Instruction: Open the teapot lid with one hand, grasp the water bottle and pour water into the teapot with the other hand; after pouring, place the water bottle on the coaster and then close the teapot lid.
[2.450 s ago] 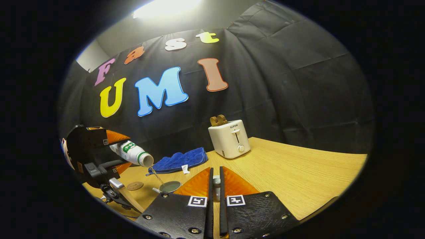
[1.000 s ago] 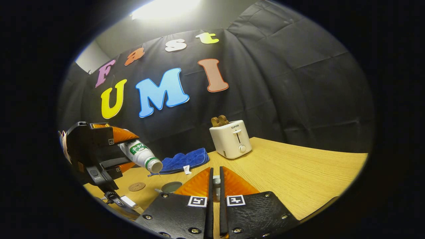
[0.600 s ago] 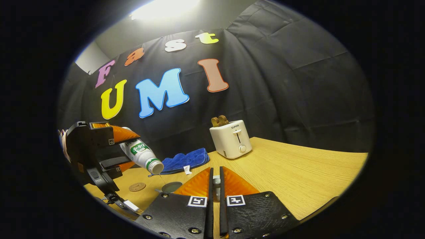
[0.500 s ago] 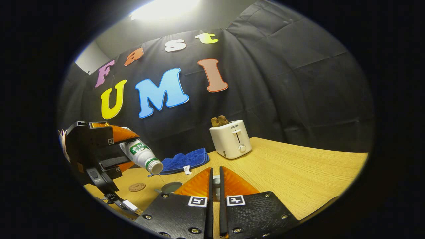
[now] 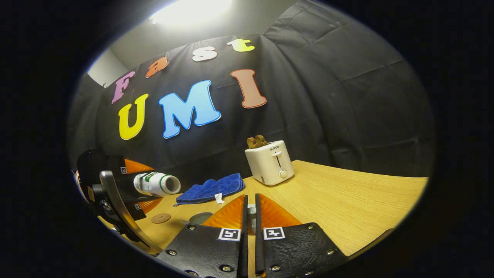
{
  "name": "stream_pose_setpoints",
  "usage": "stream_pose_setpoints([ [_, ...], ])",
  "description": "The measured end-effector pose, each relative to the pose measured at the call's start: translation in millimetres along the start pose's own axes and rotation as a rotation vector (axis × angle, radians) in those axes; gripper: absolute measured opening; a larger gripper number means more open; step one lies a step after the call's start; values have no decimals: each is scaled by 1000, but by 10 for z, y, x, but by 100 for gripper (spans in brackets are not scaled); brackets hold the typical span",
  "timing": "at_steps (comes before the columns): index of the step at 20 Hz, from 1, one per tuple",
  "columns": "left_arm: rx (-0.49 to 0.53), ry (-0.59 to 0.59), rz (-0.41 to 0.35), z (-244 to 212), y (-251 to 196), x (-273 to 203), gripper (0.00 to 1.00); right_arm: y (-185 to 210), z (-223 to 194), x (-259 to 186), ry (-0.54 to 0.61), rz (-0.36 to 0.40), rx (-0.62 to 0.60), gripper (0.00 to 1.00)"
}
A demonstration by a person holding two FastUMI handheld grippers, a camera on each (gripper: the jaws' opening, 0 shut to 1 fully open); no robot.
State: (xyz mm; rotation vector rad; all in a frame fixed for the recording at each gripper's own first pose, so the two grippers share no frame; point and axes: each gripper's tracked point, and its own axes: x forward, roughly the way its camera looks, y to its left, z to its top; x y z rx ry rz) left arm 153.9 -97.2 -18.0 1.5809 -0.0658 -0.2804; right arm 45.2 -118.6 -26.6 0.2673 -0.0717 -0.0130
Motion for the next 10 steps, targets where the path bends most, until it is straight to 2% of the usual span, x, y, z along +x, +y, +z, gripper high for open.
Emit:
stream_pose_setpoints([
  [8,-554,60,45,-459,-160,-252,87,126,-75,66,23,30,-37,7],
  [9,-624,68,42,-528,-201,-289,81,149,-92,82,26,33,-48,7],
  [10,-689,79,47,-603,-228,-328,82,174,-99,107,34,35,-56,7],
])
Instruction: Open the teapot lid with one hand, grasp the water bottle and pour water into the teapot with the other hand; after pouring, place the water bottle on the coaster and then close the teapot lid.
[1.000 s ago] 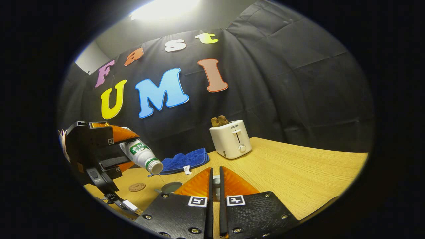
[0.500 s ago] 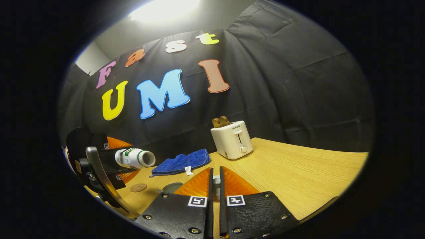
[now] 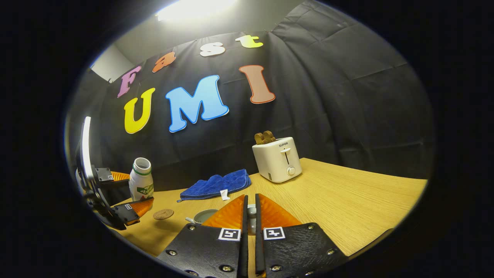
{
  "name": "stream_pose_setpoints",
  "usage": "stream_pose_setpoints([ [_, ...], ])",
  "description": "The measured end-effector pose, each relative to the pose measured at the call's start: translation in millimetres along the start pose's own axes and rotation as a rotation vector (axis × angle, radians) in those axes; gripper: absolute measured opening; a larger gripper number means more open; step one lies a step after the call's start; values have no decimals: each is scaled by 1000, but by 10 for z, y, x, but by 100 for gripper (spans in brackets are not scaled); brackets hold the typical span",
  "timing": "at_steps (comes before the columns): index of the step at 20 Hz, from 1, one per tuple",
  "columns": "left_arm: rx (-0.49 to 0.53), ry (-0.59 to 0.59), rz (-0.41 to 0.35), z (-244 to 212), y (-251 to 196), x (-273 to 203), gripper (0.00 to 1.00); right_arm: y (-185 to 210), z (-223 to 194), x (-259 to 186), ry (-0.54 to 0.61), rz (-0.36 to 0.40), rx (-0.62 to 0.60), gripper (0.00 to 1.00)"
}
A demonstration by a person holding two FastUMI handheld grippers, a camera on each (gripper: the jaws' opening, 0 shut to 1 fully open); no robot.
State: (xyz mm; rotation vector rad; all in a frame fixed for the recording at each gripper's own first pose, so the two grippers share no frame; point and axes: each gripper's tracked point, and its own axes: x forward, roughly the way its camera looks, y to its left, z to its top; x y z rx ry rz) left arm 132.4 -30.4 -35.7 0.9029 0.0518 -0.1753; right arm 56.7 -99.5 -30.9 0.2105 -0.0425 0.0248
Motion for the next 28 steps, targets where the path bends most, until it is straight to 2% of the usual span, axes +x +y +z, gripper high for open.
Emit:
stream_pose_setpoints([
  [4,-237,26,24,-272,154,-149,85,217,-16,82,26,31,-12,7],
  [12,-565,2,68,-522,548,-441,86,774,-51,379,56,87,-141,7],
  [20,-754,-29,55,-597,631,-607,86,903,-296,579,114,92,-184,7],
  [22,-774,-37,61,-618,670,-624,86,897,-329,593,125,87,-192,7],
  [28,-807,-36,69,-653,714,-625,77,911,-361,576,127,85,-212,7],
])
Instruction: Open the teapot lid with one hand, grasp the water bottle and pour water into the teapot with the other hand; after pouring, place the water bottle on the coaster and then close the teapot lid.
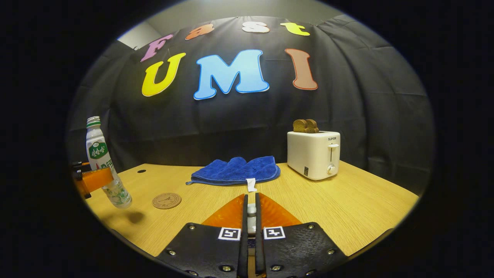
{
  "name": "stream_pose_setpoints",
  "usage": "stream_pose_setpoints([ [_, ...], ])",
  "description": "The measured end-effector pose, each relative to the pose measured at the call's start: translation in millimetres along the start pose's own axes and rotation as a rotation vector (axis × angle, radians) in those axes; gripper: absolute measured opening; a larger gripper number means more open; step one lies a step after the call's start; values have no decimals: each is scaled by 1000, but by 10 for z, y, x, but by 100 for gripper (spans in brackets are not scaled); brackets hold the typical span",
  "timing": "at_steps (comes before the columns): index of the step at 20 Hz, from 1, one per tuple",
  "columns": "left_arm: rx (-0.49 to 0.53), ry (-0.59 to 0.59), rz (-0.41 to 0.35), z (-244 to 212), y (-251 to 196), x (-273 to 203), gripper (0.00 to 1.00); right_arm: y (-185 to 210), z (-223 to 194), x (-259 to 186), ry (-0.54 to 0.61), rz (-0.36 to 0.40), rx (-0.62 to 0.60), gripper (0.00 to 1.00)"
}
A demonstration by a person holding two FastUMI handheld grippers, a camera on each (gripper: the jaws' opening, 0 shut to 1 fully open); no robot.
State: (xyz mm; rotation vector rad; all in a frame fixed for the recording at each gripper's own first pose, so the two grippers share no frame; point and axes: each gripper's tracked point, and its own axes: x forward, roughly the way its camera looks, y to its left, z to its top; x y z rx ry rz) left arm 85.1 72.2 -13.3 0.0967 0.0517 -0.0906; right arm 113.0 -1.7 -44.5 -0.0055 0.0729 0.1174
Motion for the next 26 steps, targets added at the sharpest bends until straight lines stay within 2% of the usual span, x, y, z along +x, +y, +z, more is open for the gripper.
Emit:
stream_pose_setpoints([
  [2,-5,1,3,-5,14,-7,77,35,-26,-10,7,9,-5,7],
  [4,-3,5,7,-8,13,-11,86,34,-70,-8,18,3,-16,7],
  [7,-4,-4,12,28,14,-26,82,9,-124,-23,31,-3,-6,7],
  [10,-14,-5,14,45,20,-10,82,18,-125,-19,34,-6,3,7],
  [11,-18,-4,16,44,27,-16,86,18,-128,-29,32,-7,0,10],
  [12,-21,-1,18,37,32,-13,85,10,-130,-36,28,-14,-2,11],
  [13,-26,0,18,28,39,-11,83,12,-103,-53,20,-12,-3,14],
  [15,-30,4,21,20,50,0,81,13,-19,-97,-14,-17,-12,42],
  [17,-28,10,27,7,57,29,83,-1,111,-157,-67,-33,-32,60],
  [19,-27,16,28,0,59,59,85,20,223,-217,-121,-40,-52,64],
  [22,-33,27,36,-7,70,166,86,60,318,-301,-173,-52,-87,64],
  [26,-61,45,20,-17,59,397,86,175,294,-330,-174,-17,-97,64],
])
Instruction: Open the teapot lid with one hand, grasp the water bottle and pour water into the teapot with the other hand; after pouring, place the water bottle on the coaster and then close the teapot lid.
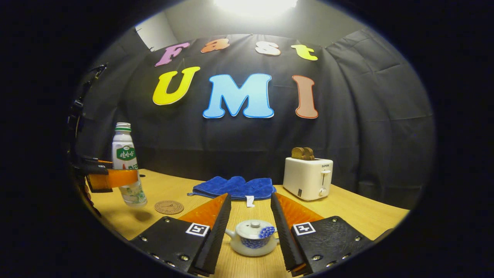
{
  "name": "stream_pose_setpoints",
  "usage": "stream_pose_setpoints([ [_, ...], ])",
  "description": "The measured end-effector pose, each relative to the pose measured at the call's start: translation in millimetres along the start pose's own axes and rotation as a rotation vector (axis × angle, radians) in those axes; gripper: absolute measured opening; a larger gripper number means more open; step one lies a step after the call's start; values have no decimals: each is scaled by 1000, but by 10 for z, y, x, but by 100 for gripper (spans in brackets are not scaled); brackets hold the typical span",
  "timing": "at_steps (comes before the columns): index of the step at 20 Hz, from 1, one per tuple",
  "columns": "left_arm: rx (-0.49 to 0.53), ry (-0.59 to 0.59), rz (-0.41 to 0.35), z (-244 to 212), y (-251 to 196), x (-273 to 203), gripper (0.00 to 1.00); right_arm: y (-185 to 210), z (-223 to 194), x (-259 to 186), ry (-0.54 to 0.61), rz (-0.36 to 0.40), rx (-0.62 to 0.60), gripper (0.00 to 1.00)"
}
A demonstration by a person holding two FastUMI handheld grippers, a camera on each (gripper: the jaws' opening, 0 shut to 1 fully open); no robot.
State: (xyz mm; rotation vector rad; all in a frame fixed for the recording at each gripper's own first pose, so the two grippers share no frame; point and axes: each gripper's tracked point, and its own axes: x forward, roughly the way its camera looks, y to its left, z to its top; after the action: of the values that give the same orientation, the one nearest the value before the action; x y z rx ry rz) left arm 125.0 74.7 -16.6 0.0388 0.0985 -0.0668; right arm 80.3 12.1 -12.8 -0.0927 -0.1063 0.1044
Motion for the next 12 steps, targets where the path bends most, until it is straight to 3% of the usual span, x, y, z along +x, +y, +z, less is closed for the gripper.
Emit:
stream_pose_setpoints([
  [12,21,69,-16,-146,76,831,86,-88,134,-75,-30,-8,68,64],
])
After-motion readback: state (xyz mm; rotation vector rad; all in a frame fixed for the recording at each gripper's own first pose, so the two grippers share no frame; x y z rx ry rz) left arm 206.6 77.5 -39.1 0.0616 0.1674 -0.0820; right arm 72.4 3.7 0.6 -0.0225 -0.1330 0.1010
